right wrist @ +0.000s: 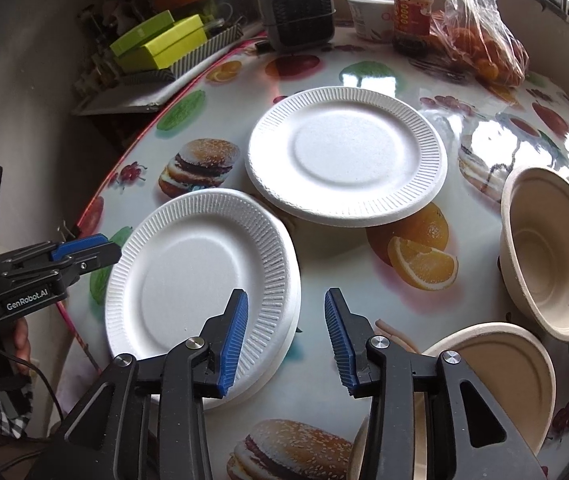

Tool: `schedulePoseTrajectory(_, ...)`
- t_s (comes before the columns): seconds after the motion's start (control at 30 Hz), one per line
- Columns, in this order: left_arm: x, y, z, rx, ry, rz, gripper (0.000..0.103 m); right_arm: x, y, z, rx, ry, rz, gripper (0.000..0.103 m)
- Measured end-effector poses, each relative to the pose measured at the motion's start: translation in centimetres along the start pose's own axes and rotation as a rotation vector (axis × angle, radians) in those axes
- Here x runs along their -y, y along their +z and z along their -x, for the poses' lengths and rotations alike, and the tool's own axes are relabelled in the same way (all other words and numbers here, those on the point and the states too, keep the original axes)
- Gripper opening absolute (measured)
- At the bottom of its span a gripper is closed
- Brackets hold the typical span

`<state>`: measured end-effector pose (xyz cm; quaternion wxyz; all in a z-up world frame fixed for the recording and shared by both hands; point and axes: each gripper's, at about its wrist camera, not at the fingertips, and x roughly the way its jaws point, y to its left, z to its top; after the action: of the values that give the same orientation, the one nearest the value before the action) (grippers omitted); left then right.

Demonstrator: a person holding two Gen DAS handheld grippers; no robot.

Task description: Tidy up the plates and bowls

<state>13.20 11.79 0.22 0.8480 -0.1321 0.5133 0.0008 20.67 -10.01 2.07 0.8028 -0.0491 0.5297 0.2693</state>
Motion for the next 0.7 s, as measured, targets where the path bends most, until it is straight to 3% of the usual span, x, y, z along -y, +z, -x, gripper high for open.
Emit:
schedulePoseTrajectory(0.2,0.7,1.5,0.2,0.009,-0.013,-0.004,0.042,1.2,1.2,1.7,0.046,0.010,-0.018,0.046)
schedulePoseTrajectory(0.27,1.0,2.1,0.2,0.015,-0.023,-0.009,0.043,1.8,1.6,2.3,0.063,0.002,-0.023,0.052)
schedulePoseTrajectory(0.53,2.7,5.2,0.0,0.042,-0.047,-0.028,0.048,5.1,4.1,4.1,0.107,-0.064,-0.045,0.052)
schedulePoseTrajectory(0.7,3.8,7.2,-1.0,0.022,-0.050,-0.033,0.048,7.4,6.2,4.2,0.110,-0.046,-0.070,0.053)
